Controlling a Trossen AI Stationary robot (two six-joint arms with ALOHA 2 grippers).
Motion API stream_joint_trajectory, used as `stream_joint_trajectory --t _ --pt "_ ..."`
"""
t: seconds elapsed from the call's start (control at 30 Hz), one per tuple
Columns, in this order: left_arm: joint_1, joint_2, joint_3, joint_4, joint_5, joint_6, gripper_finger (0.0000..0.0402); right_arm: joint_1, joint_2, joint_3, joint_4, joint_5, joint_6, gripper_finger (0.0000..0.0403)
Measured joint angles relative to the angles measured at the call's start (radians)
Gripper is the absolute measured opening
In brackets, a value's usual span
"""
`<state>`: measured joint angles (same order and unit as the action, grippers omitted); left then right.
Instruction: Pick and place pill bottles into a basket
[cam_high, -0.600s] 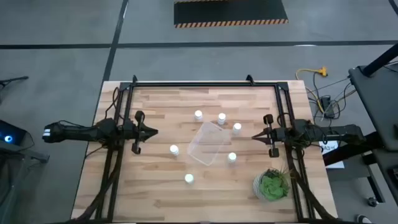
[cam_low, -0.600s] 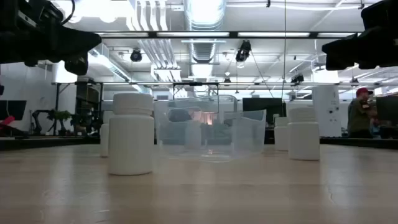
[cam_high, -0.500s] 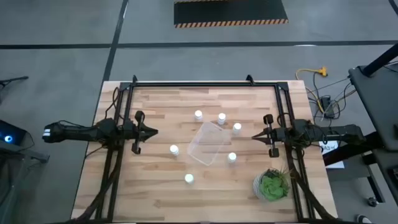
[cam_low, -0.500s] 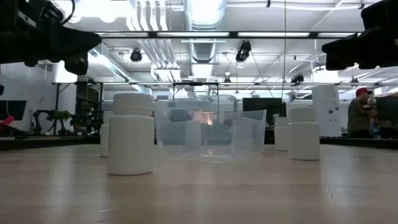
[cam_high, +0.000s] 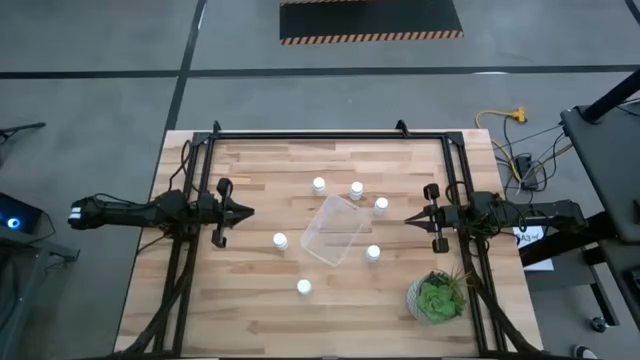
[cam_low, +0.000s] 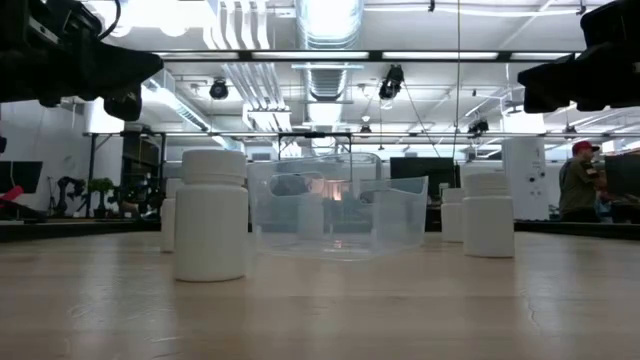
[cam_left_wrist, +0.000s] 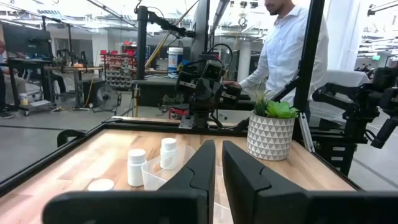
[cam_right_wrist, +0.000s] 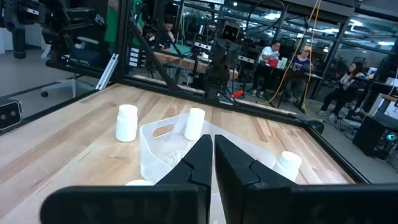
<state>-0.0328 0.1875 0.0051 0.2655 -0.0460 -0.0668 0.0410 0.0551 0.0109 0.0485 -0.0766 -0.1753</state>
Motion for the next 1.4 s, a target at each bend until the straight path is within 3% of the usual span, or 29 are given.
stream_joint_trajectory --t 1.4 --pt "0.0 0.0 0.0 0.0 0.0 0.0 0.0012 0.0 0.0 0.0 0.0 0.0 0.0 0.0009"
